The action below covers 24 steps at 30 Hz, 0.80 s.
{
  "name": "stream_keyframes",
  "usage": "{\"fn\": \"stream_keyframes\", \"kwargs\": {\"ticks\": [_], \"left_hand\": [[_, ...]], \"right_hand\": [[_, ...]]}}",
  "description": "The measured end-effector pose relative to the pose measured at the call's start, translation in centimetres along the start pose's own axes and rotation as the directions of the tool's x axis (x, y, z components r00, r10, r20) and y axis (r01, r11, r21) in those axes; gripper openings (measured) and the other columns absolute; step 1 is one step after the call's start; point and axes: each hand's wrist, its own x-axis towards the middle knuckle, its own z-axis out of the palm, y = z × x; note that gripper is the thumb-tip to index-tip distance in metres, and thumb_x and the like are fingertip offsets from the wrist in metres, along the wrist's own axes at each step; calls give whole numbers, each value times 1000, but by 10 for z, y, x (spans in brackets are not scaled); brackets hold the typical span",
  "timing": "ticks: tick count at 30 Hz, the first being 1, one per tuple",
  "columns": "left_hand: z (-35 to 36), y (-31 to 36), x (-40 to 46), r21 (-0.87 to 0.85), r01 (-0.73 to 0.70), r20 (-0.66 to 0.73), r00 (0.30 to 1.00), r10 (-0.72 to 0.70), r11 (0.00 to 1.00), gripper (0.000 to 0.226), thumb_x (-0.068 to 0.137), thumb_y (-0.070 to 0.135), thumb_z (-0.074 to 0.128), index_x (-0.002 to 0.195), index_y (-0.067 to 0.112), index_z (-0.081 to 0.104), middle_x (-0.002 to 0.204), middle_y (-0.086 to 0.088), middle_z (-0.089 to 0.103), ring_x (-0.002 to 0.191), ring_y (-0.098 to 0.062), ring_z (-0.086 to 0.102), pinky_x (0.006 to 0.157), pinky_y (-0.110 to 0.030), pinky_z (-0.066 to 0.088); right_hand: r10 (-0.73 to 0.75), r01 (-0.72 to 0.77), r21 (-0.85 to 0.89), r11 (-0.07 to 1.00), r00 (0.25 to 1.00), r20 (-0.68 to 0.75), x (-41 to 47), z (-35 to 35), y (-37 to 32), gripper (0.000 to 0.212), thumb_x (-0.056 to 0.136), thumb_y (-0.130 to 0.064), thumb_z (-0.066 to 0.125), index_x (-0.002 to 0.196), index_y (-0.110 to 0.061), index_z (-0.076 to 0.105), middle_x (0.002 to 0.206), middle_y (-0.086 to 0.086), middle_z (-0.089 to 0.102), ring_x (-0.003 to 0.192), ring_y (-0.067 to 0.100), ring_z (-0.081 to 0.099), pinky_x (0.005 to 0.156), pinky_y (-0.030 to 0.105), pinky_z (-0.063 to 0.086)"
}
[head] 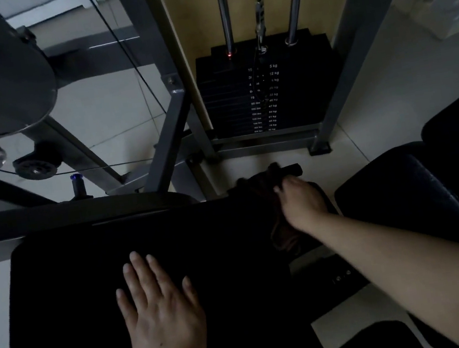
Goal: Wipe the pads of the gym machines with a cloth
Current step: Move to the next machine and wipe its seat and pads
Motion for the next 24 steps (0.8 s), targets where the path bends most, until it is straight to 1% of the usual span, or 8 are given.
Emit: {"fn": "stream_keyframes", "kwargs": {"ticks": [2, 4, 6, 9, 13, 17, 21, 24], "left_hand": [[-3, 0, 0, -8, -4, -5, 1000, 4, 1000, 66, 93, 40, 25, 138, -7, 38, 150, -22, 30, 139, -35, 28, 110, -47, 14], [-6, -2, 0, -68, -15, -40, 999, 12, 998, 65, 95, 40, 24, 141, -5, 31, 152, -19, 26, 141, -31, 23, 112, -42, 11], [-12, -6, -2, -193, -39, -83, 996, 24, 980, 63, 98, 40, 20, 144, -2, 22, 154, -15, 19, 143, -24, 11, 116, -34, 5], [-25, -19, -11, -294, -114, -124, 989, 80, 949, 62, 101, 41, 12, 144, -1, 25, 153, -16, 23, 143, -23, 9, 117, -30, 0], [-30, -51, -26, -259, -84, -179, 983, 37, 962, 59, 99, 38, 19, 144, 0, 27, 152, -17, 26, 142, -26, 13, 116, -35, 2], [-25, -73, -25, -175, 74, -169, 980, -104, 982, 62, 88, 31, 32, 138, -5, 40, 147, -21, 37, 137, -33, 24, 109, -47, 12], [-17, -82, -8, -158, 139, -161, 973, -164, 978, 61, 90, 29, 29, 140, -4, 36, 150, -20, 33, 138, -33, 25, 111, -44, 13], [-9, -91, 3, -136, 118, -176, 974, -141, 984, 55, 90, 22, 29, 138, -4, 38, 147, -21, 37, 134, -36, 31, 108, -44, 18]], "right_hand": [[82, -85, -132, 988, 996, -27, 4, -9, 4, 39, 103, -28, 28, 113, -2, 56, 121, 16, 57, 111, 31, 51, 94, 33, 34], [-15, 5, -191, 981, 999, -51, -4, -5, -14, 41, 103, -28, 27, 113, -3, 58, 122, 13, 57, 115, 28, 49, 106, 33, 24], [-164, 159, -110, 981, 986, -40, -18, 13, -41, 37, 101, -27, 34, 117, -3, 57, 125, 13, 55, 118, 28, 47, 107, 34, 27], [-197, 202, 85, 976, 979, -60, -30, 30, -71, 34, 100, -26, 39, 122, -5, 55, 127, 10, 54, 117, 27, 47, 100, 34, 37], [-240, 234, 249, 940, 971, -6, -39, 36, -102, 36, 100, -26, 38, 124, -4, 55, 126, 11, 53, 116, 29, 48, 97, 38, 40], [-377, 355, 288, 889, 926, 21, -55, 40, -136, 39, 100, -21, 40, 135, -6, 48, 139, 12, 46, 126, 29, 41, 104, 29, 29], [-524, 490, 298, 819, 851, 41, -63, 49, -178, 42, 100, -20, 40, 140, -4, 43, 146, 12, 41, 139, 24, 29, 112, 27, 16], [-581, 532, 330, 780, 811, 65, -69, 55, -215, 50, 95, -29, 34, 131, 0, 52, 136, 17, 51, 130, 28, 41, 108, 31, 22]]}}
